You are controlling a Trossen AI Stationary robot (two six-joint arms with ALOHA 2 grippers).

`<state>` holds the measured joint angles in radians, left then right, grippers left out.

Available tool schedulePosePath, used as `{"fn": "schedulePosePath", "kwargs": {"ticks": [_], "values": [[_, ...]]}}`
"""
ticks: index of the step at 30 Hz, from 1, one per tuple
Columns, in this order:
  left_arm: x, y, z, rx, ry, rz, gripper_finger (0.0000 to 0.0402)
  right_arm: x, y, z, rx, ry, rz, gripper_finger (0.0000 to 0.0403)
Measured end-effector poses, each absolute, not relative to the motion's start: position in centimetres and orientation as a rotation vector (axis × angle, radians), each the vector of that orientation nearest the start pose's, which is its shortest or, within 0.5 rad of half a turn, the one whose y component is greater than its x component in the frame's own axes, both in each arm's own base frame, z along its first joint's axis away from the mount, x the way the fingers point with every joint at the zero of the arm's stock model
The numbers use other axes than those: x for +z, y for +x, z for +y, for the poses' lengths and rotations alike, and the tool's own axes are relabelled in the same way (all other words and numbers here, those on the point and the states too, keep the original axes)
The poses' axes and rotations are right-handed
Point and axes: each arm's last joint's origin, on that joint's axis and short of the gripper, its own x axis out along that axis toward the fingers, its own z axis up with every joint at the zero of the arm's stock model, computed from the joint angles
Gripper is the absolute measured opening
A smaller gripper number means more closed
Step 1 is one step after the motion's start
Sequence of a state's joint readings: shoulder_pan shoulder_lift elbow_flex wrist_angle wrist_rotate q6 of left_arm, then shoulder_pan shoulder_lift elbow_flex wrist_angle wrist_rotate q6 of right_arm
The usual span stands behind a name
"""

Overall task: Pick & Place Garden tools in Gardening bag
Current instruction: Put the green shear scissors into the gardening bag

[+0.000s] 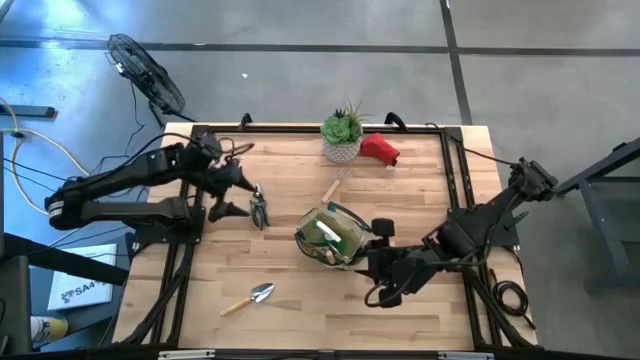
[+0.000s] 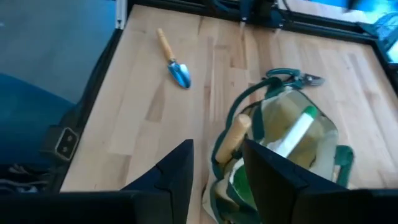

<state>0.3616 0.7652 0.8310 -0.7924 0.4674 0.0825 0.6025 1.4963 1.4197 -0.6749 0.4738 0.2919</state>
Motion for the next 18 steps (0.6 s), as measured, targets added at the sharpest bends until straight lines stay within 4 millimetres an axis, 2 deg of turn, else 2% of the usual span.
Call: {"fn": "schedulePosePath", "kwargs": {"ticks": [3, 6, 12, 18], "values": [[29.2, 13.2, 3.2, -0.049, -0.21, 0.788, 0.0385, 34.4, 26.6, 17.2, 0.006, -0.121, 0.642, 0.0133], [28.0, 13.4, 2.7, -0.067, -0.079, 0.95, 0.0385, 34.4, 26.5, 17.4, 0.007, -0.127, 0.643, 0.0133], [26.5, 15.7, 1.3, -0.278, 0.14, 1.055, 0.0385, 34.4, 26.5, 17.3, 0.001, -0.128, 0.642, 0.0133], [24.0, 18.3, 1.5, -0.173, 0.246, 1.247, 0.0385, 34.4, 26.6, 17.3, 0.005, -0.129, 0.645, 0.0133]]}}
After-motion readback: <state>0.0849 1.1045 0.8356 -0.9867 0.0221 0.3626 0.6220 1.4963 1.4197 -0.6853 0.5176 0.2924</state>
